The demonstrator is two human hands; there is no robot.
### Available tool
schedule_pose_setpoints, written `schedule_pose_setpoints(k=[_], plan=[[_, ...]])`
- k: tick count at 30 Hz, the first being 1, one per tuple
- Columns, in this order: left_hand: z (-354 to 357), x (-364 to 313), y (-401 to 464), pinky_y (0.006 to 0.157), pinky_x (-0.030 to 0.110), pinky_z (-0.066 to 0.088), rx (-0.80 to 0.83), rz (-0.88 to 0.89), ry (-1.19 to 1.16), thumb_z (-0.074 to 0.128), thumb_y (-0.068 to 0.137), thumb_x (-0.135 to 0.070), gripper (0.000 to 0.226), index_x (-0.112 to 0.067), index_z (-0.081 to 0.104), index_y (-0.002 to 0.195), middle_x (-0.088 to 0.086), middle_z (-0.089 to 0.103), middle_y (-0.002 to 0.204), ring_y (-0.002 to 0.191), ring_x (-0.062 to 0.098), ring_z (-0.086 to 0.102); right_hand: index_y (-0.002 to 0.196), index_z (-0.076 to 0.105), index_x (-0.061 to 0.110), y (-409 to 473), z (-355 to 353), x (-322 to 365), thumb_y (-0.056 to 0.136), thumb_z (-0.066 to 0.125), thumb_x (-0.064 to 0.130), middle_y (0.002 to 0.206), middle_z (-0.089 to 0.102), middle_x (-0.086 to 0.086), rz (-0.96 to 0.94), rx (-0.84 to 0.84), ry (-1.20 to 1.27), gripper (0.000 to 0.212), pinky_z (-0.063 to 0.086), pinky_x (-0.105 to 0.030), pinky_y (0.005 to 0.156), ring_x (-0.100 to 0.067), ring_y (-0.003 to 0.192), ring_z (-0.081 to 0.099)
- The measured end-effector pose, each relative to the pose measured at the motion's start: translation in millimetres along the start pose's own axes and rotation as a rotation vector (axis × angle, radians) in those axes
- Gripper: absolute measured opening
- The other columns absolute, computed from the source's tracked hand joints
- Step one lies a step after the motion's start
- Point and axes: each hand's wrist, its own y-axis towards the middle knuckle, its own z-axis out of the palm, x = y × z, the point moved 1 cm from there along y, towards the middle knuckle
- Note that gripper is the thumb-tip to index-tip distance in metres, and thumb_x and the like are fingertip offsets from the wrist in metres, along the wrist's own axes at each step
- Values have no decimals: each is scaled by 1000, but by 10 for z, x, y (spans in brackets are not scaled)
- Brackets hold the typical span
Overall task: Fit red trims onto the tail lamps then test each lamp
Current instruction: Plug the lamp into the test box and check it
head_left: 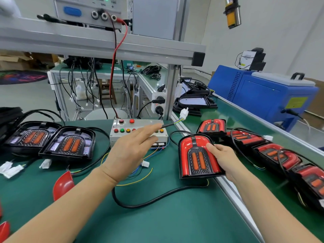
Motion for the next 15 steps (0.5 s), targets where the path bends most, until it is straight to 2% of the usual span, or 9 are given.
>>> schedule_pose_setpoints(k=[2, 4, 7, 8, 9, 10, 11, 13, 15], plan=[[10, 1, 3, 72, 33, 55, -6, 6, -13, 30, 77, 9, 40, 4, 69, 85, 15, 63, 122, 94, 29, 68, 104, 65, 8, 110, 87, 2, 96, 59, 30, 82, 73, -8, 20, -64, 24, 24, 54, -27, 55, -20, 66, 71], [35, -27, -3, 74, 34, 57, -10, 16, -18, 35, 78, 11, 35, 4, 68, 85, 16, 63, 122, 95, 29, 68, 107, 65, 5, 203, 144, 11, 98, 55, 32, 91, 71, -11, 6, -144, -52, 31, 55, -34, 69, -25, 78, 68], [90, -81, -49, 81, 37, 57, 2, 19, -32, 38, 75, 14, 35, 4, 70, 86, 16, 63, 123, 99, 29, 67, 112, 62, 1, 203, 184, 100, 99, 47, 36, 118, 62, -20, -154, -338, -684, 40, 45, -39, 89, -33, 103, 55], [104, -94, -65, 81, 39, 57, 5, 12, -45, 33, 77, 12, 39, 5, 70, 87, 16, 63, 123, 101, 30, 67, 116, 63, 2, 146, 222, 149, 99, 46, 34, 123, 59, -19, -271, -405, -774, 39, 42, -40, 91, -34, 109, 52], [111, -102, -73, 79, 40, 58, 11, 0, -57, 29, 77, 10, 43, 5, 70, 88, 16, 63, 123, 102, 30, 67, 116, 64, 4, 65, 274, 197, 98, 46, 30, 123, 60, -18, -393, -427, -753, 36, 41, -39, 91, -34, 110, 52], [113, -108, -73, 77, 40, 58, 13, -8, -61, 28, 78, 9, 44, 5, 70, 88, 16, 63, 123, 102, 30, 67, 109, 67, 6, -20, 339, 232, 98, 47, 26, 116, 64, -15, -484, -393, -663, 31, 43, -37, 88, -30, 105, 55], [115, -111, -65, 77, 40, 58, 16, -10, -60, 27, 78, 9, 44, 5, 70, 88, 16, 63, 122, 102, 30, 67, 101, 69, 8, -101, 414, 266, 98, 49, 25, 105, 67, -10, -498, -300, -492, 26, 46, -34, 84, -22, 97, 58], [122, -116, -51, 80, 40, 57, 19, 6, -53, 28, 80, 8, 43, 5, 71, 88, 15, 64, 121, 102, 30, 67, 98, 67, 15, -274, 591, 352, 99, 50, 28, 95, 69, 0, -313, 2, -15, 21, 49, -24, 78, -14, 87, 62], [152, -105, -62, 84, 39, 56, 26, 27, -39, 29, 83, 8, 42, 4, 71, 89, 15, 64, 121, 104, 29, 66, 101, 62, 15, -379, 710, 429, 102, 45, 30, 98, 72, -3, -151, 242, 408, 22, 52, -25, 77, -14, 85, 64]])
